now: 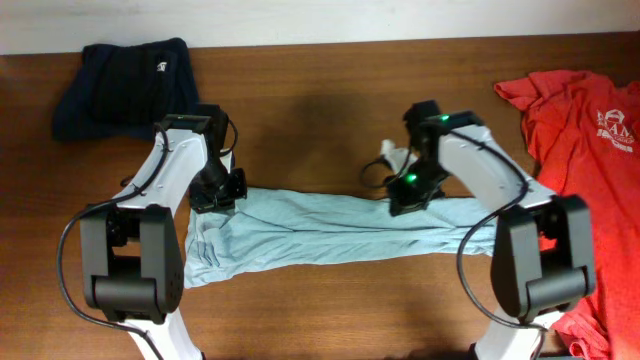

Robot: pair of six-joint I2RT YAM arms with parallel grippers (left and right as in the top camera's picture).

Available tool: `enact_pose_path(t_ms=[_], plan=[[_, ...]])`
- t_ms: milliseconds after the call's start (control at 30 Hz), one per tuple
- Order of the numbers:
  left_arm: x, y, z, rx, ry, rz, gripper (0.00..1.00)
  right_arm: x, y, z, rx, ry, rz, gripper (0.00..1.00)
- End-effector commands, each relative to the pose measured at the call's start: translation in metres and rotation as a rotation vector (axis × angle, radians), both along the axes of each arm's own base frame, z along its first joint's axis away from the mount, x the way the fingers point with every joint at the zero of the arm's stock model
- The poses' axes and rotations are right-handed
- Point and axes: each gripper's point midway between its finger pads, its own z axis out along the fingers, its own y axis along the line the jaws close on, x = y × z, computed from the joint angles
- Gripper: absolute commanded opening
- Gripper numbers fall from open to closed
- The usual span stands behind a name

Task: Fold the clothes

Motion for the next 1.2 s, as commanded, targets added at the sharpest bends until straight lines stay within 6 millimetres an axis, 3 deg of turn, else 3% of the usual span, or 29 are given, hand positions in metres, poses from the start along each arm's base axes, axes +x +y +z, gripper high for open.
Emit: enact_pose_path(t_ms=[0, 167, 367, 733, 1033, 1167], plan=[[0.0, -0.001, -0.003, -0.01, -0.003, -0.014, 0.01, -0.003, 0.023, -0.002, 0.027, -0.04, 0.101, 0.04], [0.0, -0.001, -0.003, -0.01, -0.003, -0.014, 0.01, 0.003, 0.045, -0.003, 0.047, -0.106, 0.155, 0.04], [0.0, -0.001, -0.003, -0.01, -0.004, -0.014, 0.04, -0.003, 0.059, -0.003, 0.05, -0.115, 0.2, 0.04], [0.001, -0.001, -0.003, -0.01, -0.006, -0.014, 0.05, -0.034, 0.043, -0.047, 0.0, -0.055, 0.207, 0.04], [0.001, -0.001, -0.003, -0.01, -0.006, -0.014, 0.05, -0.07, 0.037, -0.037, -0.008, 0.123, 0.158, 0.04], [0.001, -0.001, -0.003, -0.01, -0.006, -0.014, 0.05, -0.073, 0.036, -0.037, -0.014, 0.137, 0.158, 0.04]])
